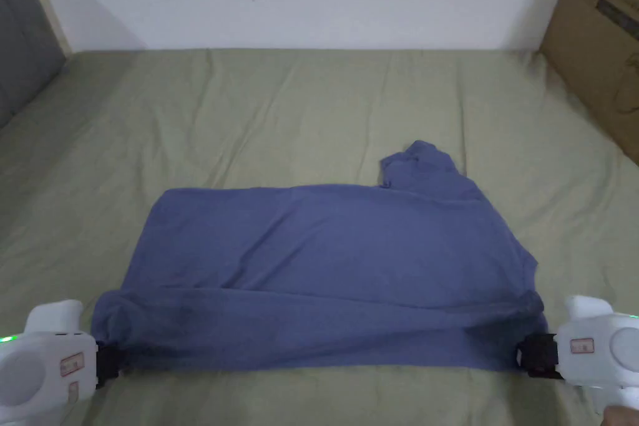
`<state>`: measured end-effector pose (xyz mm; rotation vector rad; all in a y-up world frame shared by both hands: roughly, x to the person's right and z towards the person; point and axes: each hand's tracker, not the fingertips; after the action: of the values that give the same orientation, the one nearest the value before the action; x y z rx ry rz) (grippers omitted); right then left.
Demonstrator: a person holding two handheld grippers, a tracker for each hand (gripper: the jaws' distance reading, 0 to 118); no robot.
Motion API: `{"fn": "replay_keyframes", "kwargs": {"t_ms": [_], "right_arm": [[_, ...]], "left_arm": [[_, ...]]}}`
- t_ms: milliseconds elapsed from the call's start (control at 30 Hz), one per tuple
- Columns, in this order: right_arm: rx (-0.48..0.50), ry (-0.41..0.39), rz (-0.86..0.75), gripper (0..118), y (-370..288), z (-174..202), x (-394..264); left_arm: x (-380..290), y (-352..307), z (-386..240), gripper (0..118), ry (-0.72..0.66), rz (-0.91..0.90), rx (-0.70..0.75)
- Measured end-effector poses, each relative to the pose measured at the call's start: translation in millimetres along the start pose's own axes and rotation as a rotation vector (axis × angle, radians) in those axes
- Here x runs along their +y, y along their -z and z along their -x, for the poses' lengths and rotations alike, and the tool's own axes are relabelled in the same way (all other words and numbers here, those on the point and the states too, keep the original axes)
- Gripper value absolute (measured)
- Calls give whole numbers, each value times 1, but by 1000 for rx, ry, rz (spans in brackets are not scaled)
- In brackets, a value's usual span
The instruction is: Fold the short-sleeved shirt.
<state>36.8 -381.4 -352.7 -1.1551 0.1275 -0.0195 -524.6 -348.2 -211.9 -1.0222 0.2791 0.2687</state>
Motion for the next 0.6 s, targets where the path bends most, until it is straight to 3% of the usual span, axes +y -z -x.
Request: {"fn": "replay_keyframes", "kwargs": {"t_ms": [33, 67, 100, 167, 400, 600], "right_arm": [[51, -7, -5, 7, -13, 4, 3], [116, 24, -28, 7, -20, 6, 6], [93, 71, -49, 7, -25, 10, 10], [47, -30, -47, 7, -28, 14, 13], [128, 99, -87, 7, -69, -11, -5], [137, 147, -16, 7, -97, -31, -71]], "left_arm": [[0, -2, -2, 7, 6, 2, 4], [0, -4, -3, 7, 17, -1, 8], [0, -5, 0, 7, 27, -4, 4], [3, -11, 0, 7, 38, -7, 5], [-3, -42, 20, 7, 58, -30, -20], [-55, -64, 30, 7, 78, 5, 5]]}}
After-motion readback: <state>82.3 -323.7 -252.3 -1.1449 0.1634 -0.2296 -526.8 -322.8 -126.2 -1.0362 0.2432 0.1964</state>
